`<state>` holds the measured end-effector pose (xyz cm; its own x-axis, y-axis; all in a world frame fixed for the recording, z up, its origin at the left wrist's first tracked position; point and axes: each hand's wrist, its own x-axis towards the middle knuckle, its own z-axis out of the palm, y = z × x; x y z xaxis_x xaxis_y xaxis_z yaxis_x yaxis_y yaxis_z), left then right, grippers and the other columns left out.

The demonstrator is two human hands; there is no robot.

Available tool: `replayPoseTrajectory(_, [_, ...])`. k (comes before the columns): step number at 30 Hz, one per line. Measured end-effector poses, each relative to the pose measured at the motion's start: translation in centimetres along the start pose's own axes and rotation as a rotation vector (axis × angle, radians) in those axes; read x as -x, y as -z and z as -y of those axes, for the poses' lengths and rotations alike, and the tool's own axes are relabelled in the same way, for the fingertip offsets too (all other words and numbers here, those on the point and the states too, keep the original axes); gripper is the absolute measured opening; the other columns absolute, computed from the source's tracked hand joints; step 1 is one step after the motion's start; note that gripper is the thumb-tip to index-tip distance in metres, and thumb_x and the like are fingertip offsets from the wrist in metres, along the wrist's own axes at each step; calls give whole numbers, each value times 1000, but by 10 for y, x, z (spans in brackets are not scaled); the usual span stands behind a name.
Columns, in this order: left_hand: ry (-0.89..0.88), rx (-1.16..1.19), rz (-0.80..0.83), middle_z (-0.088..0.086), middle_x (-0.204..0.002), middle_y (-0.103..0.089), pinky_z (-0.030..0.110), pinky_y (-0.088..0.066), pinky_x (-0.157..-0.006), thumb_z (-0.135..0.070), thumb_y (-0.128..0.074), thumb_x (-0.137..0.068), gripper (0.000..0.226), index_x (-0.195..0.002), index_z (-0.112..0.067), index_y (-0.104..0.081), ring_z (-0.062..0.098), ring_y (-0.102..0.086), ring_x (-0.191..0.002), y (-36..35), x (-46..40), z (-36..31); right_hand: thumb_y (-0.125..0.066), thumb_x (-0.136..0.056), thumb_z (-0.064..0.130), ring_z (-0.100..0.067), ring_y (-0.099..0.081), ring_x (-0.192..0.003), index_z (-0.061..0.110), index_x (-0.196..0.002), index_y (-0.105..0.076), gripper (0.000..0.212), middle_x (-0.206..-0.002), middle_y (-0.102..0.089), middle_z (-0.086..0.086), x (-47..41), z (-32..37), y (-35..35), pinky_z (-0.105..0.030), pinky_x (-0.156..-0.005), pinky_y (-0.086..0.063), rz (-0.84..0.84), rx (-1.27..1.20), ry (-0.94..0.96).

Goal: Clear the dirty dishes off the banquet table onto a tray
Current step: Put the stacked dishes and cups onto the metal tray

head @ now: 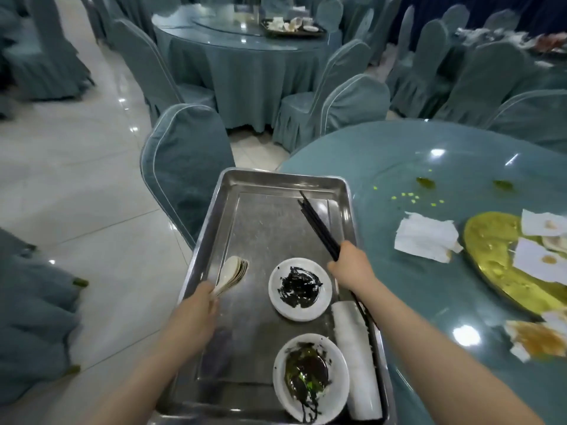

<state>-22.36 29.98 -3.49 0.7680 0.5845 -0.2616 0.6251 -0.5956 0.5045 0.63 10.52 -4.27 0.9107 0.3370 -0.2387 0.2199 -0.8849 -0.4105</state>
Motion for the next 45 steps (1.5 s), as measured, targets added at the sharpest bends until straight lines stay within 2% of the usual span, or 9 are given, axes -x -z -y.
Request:
replayPoseTrajectory(6, [38, -42, 11, 3, -75, -53, 36, -43, -64, -26, -39, -97, 11, -90, -17, -40, 29, -56, -72, -10, -57, -14, -53, -86, 6, -30, -51, -80, 0, -110, -48, 25, -97, -59, -15, -91, 19, -18, -29, -64, -38, 67, -103, -110])
replayPoseTrajectory(11, [7, -63, 16, -9, -65, -48, 30, -36, -57, -23, -40, -98, 5, -93, -21, -40, 5, -47, -58, -18, -79, -18, -54, -88, 3, -36, -55, -113, -9, -124, -37, 41, -124, -55, -24, -118, 14, -41, -32, -76, -41, 64, -65, -233])
replayPoseTrajectory(16, [12, -86, 25, -9, -63, -48, 17, -25, -44, -26, -39, -98, 9, -90, -27, -36, 3, -46, -55, -23, -87, -15, -53, -87, 2, -36, -47, -115, -7, -126, -33, 44, -128, -43, -25, -109, 4, -59, -37, -95, -40, -31, 137, -128])
replayPoseTrajectory(20, [-7, -48, 67, -11, -65, -49, 22, -29, -45, -26, -40, -99, 7, -93, -25, -36, 6, -50, -58, -29, -86, -11, -57, -90, 12, -33, -45, -114, -7, -129, -30, 52, -128, -42, -23, -102, 0, -60, -34, -97, -37, -50, 201, -85])
replayPoseTrajectory(25, [-43, -11, 106, 3, -75, -59, 33, -42, -57, -24, -40, -98, 5, -98, -19, -42, 22, -59, -68, -34, -84, -17, -63, -89, 25, -36, -44, -120, -6, -139, -26, 70, -134, -40, -23, -88, -5, -51, -37, -102, -35, -31, 122, -55])
replayPoseTrajectory(33, [-212, -60, 209, -4, -78, -57, 34, -43, -63, -26, -40, -98, 7, -101, -25, -46, 19, -57, -73, -63, -67, -32, -57, -92, 22, -30, -48, -124, 2, -137, -40, 52, -138, -47, -16, -43, -28, -45, -36, -101, -40, 27, 0, 52])
replayPoseTrajectory(39, [-170, -88, 271, 2, -95, -59, 35, -46, -72, -25, -44, -96, 12, -106, -21, -47, 22, -57, -84, -90, -57, -46, -55, -93, 23, -23, -42, -132, 7, -140, -43, 51, -145, -45, -10, -9, -53, -42, -29, -108, -31, 17, -23, 149])
replayPoseTrajectory(42, [-186, -85, 277, -1, -103, -58, 30, -44, -74, -26, -48, -93, 26, -118, -22, -53, 17, -56, -89, -93, -56, -49, -56, -93, 27, -22, -46, -129, 8, -137, -48, 49, -141, -50, -9, 3, -57, -38, -27, -106, -31, -20, -78, 153])
replayPoseTrajectory(45, [-191, -82, 259, 2, -124, -56, 30, -43, -89, -27, -51, -91, 43, -134, -23, -48, 19, -56, -109, -89, -50, -51, -56, -93, 29, -23, -52, -122, 9, -134, -52, 46, -136, -55, -7, 16, -60, -30, -24, -100, -35, -74, -124, 124])
